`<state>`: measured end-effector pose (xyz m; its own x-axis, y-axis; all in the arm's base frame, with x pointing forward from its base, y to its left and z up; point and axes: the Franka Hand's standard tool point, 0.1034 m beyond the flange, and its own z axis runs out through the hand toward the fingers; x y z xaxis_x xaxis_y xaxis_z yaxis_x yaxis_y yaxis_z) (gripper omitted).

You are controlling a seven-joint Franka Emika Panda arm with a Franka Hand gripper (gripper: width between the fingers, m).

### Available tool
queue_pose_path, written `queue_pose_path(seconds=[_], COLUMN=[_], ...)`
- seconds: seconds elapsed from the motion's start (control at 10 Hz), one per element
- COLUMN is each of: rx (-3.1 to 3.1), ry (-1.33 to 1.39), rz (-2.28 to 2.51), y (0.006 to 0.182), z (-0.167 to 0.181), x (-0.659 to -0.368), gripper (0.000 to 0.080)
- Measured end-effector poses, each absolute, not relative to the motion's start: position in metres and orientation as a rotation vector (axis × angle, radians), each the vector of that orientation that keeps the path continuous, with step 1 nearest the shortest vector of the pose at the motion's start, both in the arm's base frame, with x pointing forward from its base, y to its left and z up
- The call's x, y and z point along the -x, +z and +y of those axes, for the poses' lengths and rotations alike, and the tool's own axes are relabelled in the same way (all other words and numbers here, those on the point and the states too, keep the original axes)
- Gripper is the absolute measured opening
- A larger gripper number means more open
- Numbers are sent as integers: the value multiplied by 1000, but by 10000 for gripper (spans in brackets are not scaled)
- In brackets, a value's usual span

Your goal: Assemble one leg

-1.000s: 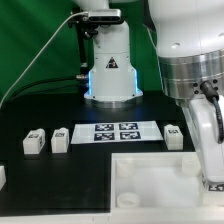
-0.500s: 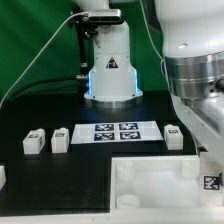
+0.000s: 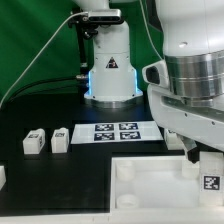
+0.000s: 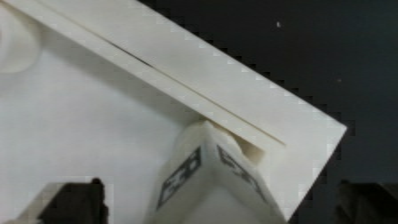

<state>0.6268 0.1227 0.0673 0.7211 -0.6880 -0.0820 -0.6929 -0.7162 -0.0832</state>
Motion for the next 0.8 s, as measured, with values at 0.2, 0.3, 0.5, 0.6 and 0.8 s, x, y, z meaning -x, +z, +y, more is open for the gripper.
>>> queue_pose_path(seconds=[0.2, 0.3, 0.5, 0.6, 0.8], rx=[2968, 3000, 3026, 3024, 3016], ry=[-13, -43, -52, -51, -47], rz=[630, 447, 279, 294, 362], y=[63, 65, 65, 64, 64], z=[127, 125, 125, 125, 125], x=[-627, -630, -629, -629, -629], gripper=[649, 649, 649, 621, 451])
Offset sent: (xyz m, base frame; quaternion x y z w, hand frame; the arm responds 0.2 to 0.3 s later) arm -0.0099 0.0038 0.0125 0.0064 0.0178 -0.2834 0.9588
